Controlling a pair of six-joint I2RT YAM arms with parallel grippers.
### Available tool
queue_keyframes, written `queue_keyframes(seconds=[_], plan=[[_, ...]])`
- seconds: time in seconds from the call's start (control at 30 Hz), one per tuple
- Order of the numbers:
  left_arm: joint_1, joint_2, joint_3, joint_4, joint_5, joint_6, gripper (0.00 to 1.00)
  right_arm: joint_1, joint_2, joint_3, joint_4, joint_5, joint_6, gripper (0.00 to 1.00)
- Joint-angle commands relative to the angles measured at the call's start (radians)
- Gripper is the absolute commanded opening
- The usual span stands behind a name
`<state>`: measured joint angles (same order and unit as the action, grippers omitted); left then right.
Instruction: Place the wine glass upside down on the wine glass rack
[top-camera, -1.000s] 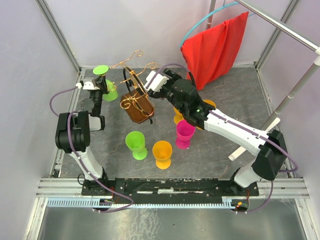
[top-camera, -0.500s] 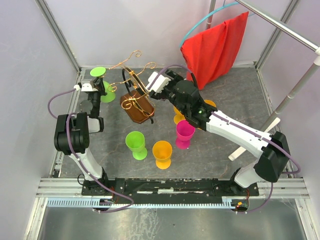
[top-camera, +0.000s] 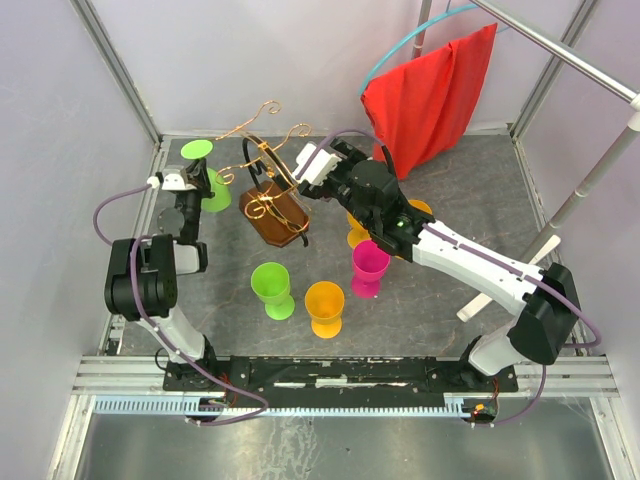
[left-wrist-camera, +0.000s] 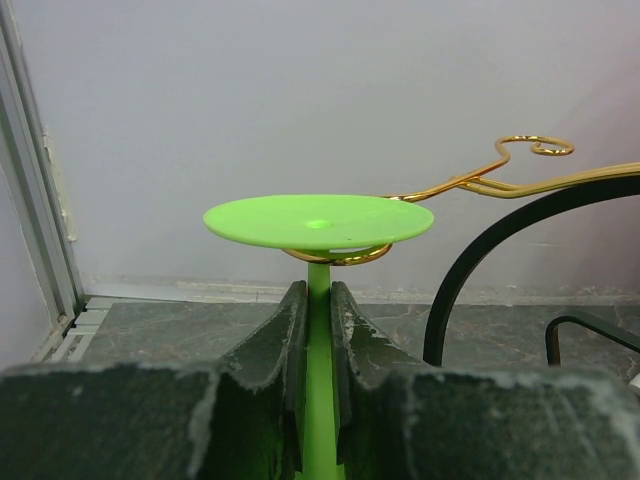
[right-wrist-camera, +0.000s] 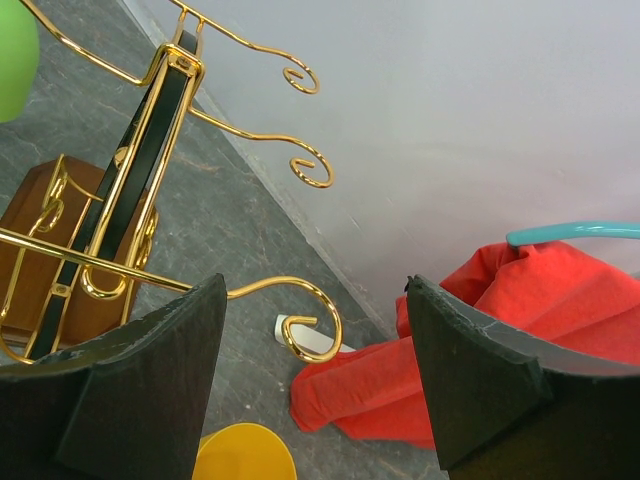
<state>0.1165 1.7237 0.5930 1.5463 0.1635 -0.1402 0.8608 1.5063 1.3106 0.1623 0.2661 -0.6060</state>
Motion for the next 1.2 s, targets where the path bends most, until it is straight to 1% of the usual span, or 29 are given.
queue_keyframes(seconds=[0.0,0.23,0.4,0.43,0.5,0.53,0.57,0.6,0.77,0.9,1.0,1.17], plan=[[0.007,-0.047,-0.01,0.184,0.023,0.041,0.03,-0.004,-0.028,-0.006,0.045,-0.013,0.014,0.8],[-0.003,-0.027,0.023,0.183,0.11,-0.012,0.03,-0.004,-0.042,-0.018,0.044,0.0,0.015,0.81],[-0.02,0.015,0.06,0.184,0.116,-0.027,0.04,-0.004,-0.042,-0.019,0.038,0.004,0.019,0.81],[-0.021,0.019,0.063,0.184,0.113,-0.032,0.08,-0.004,-0.042,-0.019,0.037,0.005,0.02,0.81],[-0.02,0.02,0.062,0.183,0.107,-0.038,0.32,-0.004,-0.044,-0.016,0.032,0.007,0.02,0.81],[-0.02,0.02,0.059,0.184,0.105,-0.04,0.42,-0.004,-0.046,-0.014,0.03,0.007,0.021,0.81],[-0.02,0.018,0.056,0.183,0.1,-0.042,0.49,-0.004,-0.047,-0.012,0.028,0.008,0.022,0.81],[-0.021,0.016,0.052,0.184,0.097,-0.042,0.52,-0.005,-0.049,-0.012,0.026,0.008,0.023,0.81],[-0.021,-0.001,0.017,0.184,0.062,-0.039,0.59,-0.004,-0.056,0.001,0.011,0.002,0.041,0.81],[-0.019,-0.034,-0.031,0.183,0.03,-0.037,0.67,-0.003,-0.065,0.032,-0.024,-0.021,0.068,0.84],[-0.019,-0.064,-0.074,0.183,0.018,-0.038,0.73,-0.003,-0.073,0.065,-0.07,-0.04,0.097,0.85],[-0.019,-0.121,-0.147,0.184,0.013,-0.056,0.77,-0.003,-0.068,0.154,-0.185,-0.072,0.168,0.86]])
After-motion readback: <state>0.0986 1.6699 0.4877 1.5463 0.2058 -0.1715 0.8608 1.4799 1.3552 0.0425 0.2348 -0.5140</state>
